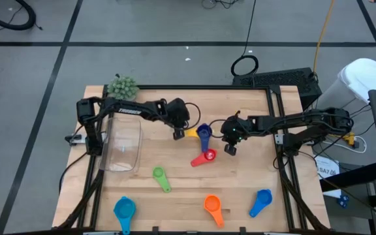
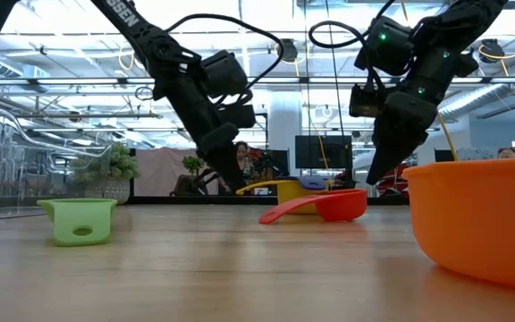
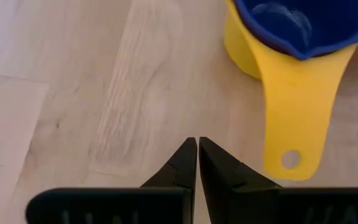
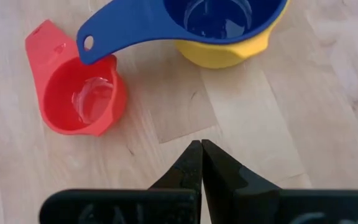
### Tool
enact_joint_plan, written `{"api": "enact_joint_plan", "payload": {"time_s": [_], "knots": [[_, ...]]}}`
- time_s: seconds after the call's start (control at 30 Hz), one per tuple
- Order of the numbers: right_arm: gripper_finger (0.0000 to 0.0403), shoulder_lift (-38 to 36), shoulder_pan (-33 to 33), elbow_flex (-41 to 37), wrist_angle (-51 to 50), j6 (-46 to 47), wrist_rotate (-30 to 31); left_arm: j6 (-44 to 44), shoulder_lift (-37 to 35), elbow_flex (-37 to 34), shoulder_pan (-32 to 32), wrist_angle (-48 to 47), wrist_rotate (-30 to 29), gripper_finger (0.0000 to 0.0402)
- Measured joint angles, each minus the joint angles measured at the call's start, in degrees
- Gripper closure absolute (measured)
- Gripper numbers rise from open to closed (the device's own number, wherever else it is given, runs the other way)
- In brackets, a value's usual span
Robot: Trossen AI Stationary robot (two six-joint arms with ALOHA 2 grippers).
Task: Nest measuring cups in basket
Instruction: Adjust the stacked measuring cup on the table
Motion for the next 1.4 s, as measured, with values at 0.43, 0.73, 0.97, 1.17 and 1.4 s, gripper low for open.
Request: {"api": "enact_joint_plan", "payload": {"time_s": [0.43, 0.73, 0.97, 1.17, 1.4], "knots": [[0.0403, 0.0, 0.09, 0.0, 0.53, -0.2, -0.02, -4.48, -0.27, 0.0, -7.51, -0.73, 16.39, 0.0381], [0.0403, 0.0, 0.09, 0.0, 0.21, -0.04, 0.5, -4.79, -3.16, 0.11, -5.15, -2.43, 7.95, 0.0381], [0.0403, 0.01, 0.08, -0.02, -0.07, -2.99, 10.36, -4.83, -3.34, 0.04, -4.46, -5.23, 7.58, 0.0381], [0.0403, 0.73, -1.79, 0.0, 0.54, -4.68, 12.22, -5.74, -3.23, 0.04, -5.24, -6.35, 7.53, 0.0381], [0.0403, 5.35, -1.02, -1.36, 1.46, -1.85, 7.26, -7.59, -1.78, -0.02, -7.29, -1.39, 7.5, 0.0381]]}}
